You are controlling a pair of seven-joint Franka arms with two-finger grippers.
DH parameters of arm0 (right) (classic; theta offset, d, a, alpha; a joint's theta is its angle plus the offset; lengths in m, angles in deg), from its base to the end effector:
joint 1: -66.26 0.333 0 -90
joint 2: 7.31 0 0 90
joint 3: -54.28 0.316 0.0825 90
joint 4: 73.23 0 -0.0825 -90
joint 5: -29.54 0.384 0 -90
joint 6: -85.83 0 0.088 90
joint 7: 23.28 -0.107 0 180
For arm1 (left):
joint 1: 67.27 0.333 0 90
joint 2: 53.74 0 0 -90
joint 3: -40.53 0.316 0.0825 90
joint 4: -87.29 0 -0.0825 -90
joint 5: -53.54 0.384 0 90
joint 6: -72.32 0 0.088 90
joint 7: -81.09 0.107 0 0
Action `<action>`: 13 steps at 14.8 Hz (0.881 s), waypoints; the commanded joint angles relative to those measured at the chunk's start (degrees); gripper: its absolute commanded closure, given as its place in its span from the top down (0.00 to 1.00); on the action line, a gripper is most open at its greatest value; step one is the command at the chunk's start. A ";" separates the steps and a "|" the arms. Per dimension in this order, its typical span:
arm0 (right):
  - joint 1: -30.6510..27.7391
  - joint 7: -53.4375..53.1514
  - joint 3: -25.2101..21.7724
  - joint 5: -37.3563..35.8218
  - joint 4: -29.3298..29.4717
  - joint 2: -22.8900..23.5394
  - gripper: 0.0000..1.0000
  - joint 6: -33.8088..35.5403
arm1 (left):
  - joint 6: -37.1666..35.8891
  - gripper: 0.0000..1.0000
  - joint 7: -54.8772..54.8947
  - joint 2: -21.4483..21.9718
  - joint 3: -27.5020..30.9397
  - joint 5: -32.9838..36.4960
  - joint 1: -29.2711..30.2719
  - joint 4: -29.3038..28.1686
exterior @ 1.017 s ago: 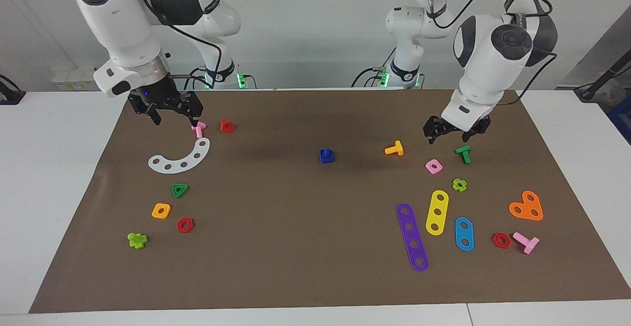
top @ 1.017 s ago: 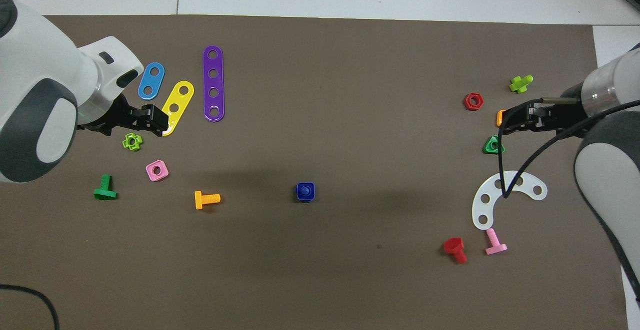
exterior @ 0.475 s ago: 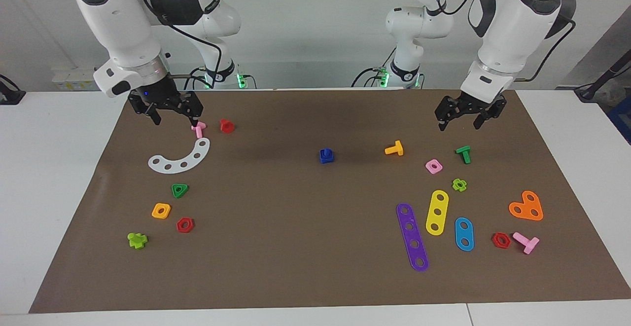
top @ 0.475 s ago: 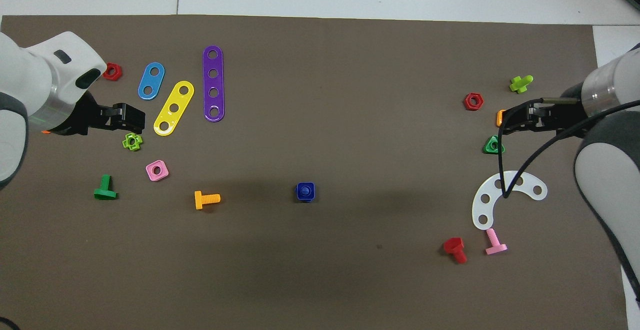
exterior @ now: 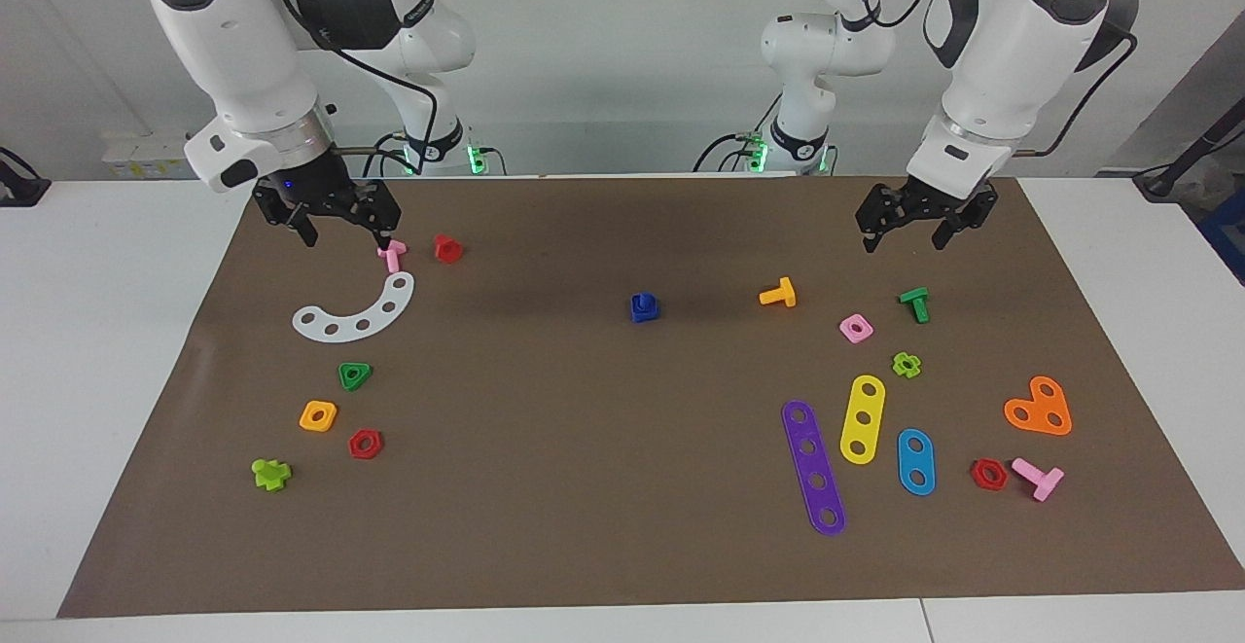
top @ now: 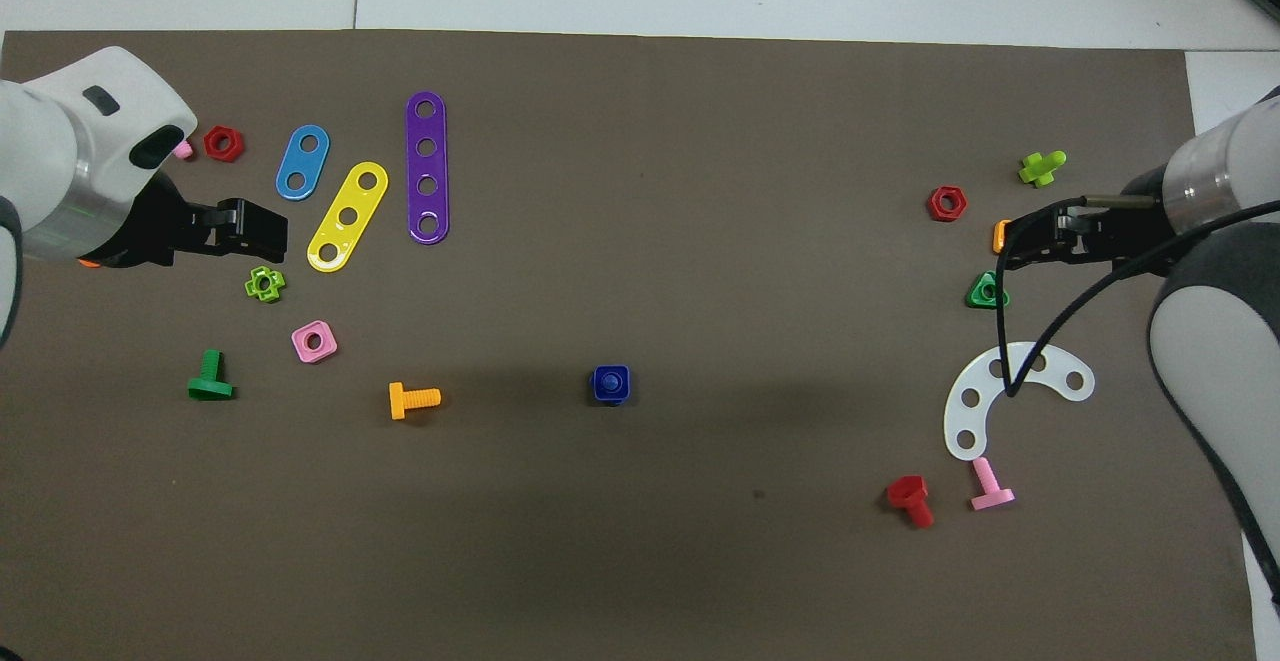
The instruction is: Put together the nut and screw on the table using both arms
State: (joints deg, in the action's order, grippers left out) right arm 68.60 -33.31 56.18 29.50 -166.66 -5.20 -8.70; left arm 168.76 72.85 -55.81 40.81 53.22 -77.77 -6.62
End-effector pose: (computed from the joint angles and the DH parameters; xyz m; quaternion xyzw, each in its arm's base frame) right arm 0.5688 0.0418 0.5823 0.9987 -0.0505 -0.0088 0.0008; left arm 0.5640 -0.1023 0.5816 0.9998 -0.0170 0.0035 0.0033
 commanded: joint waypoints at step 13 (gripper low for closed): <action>-0.49 1.67 0.13 1.63 -1.31 -1.31 1.00 0.13 | -2.74 1.00 0.41 2.24 -0.19 -0.82 2.13 -0.39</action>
State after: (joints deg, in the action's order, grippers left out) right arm 68.60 -33.31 56.18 29.50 -166.66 -5.20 -8.70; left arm 167.11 72.83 -55.00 40.85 53.14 -77.35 -6.10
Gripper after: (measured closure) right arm 0.000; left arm 0.000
